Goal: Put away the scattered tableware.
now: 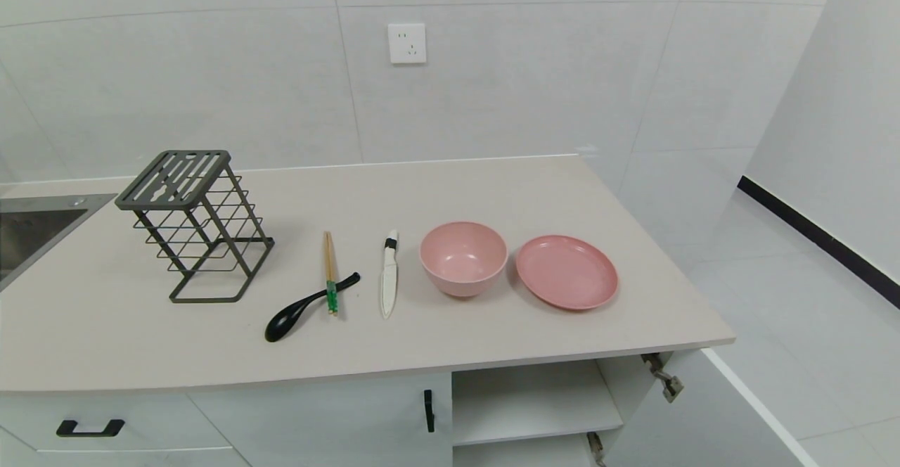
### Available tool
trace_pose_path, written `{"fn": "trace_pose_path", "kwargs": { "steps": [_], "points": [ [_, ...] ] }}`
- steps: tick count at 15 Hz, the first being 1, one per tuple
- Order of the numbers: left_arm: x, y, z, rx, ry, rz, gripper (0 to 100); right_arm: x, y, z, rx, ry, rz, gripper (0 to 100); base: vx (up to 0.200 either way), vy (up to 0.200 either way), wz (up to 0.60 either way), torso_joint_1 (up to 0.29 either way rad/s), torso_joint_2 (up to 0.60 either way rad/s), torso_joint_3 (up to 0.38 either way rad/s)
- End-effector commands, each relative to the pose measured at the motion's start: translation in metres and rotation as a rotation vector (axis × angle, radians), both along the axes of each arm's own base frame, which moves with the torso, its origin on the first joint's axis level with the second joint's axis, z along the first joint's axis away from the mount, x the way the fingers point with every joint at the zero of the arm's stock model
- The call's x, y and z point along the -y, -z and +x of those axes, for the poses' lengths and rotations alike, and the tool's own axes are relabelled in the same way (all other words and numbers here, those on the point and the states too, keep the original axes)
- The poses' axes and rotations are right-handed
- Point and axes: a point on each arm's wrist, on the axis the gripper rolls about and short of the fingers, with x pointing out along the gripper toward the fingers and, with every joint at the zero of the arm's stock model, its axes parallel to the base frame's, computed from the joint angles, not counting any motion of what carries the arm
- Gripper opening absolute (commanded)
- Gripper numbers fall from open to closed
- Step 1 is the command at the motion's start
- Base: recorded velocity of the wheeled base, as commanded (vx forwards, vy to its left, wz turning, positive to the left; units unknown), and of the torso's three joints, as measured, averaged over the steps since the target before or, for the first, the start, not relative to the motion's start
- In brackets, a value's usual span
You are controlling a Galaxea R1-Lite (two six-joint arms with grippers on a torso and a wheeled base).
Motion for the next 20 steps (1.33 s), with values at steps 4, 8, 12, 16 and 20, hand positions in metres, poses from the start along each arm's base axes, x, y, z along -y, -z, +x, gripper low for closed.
{"fn": "trace_pose_path", "kwargs": {
  "steps": [4, 8, 12, 16, 20],
  "points": [
    [0.000, 0.000, 0.000, -0.001, -0.002, 0.000, 100, -0.003, -0.031, 0.082, -0.195, -0.050, -0.011, 100, 0.000, 0.000, 0.00, 0.000, 0.00, 0.000],
    [0.000, 0.000, 0.000, -0.001, 0.000, 0.000, 100, -0.005, -0.029, 0.112, -0.160, -0.048, -0.029, 100, 0.000, 0.000, 0.00, 0.000, 0.00, 0.000],
    [0.000, 0.000, 0.000, -0.001, 0.000, 0.000, 100, -0.007, -0.027, 0.124, -0.198, -0.063, -0.045, 100, 0.000, 0.000, 0.00, 0.000, 0.00, 0.000],
    [0.000, 0.000, 0.000, -0.001, 0.000, 0.000, 100, -0.008, -0.021, 0.147, -0.248, -0.077, -0.124, 100, 0.000, 0.000, 0.00, 0.000, 0.00, 0.000],
    [0.000, 0.000, 0.000, -0.001, -0.002, 0.000, 100, -0.010, -0.014, 0.173, -0.291, -0.095, -0.197, 100, 0.000, 0.000, 0.00, 0.000, 0.00, 0.000]
  ]
}}
